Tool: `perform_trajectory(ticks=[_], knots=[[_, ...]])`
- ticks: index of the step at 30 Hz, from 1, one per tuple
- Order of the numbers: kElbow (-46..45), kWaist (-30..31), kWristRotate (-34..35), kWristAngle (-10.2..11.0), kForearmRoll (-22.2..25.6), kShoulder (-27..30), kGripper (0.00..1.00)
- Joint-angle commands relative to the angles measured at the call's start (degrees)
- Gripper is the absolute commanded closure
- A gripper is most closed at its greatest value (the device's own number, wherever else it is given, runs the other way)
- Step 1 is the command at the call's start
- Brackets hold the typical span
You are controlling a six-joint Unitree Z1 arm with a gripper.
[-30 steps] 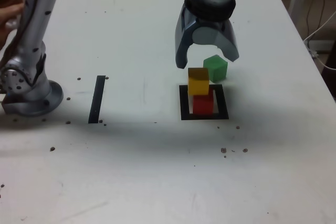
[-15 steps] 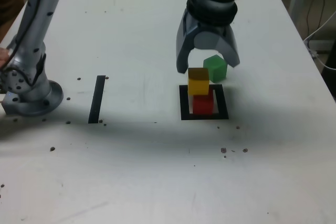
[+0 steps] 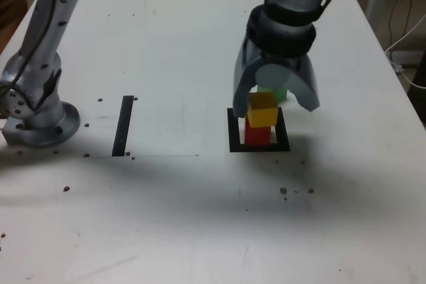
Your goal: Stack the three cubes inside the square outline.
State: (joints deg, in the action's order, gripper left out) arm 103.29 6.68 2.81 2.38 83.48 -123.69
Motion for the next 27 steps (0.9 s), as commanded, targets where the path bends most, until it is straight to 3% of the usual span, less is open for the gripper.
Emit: perform_trajectory(ticks=[1, 13, 21, 27], knots=[[0.4, 0.2, 0.1, -0.1, 0.2, -0.4, 0.00], [-4.0, -2.0, 0.8, 0.6, 1.0, 1.5, 0.00], [-4.4, -7.2, -0.2, 1.8, 0.4, 1.7, 0.00], [-1.9, -12.0, -2.7, 1.3, 0.5, 0.0, 0.00]])
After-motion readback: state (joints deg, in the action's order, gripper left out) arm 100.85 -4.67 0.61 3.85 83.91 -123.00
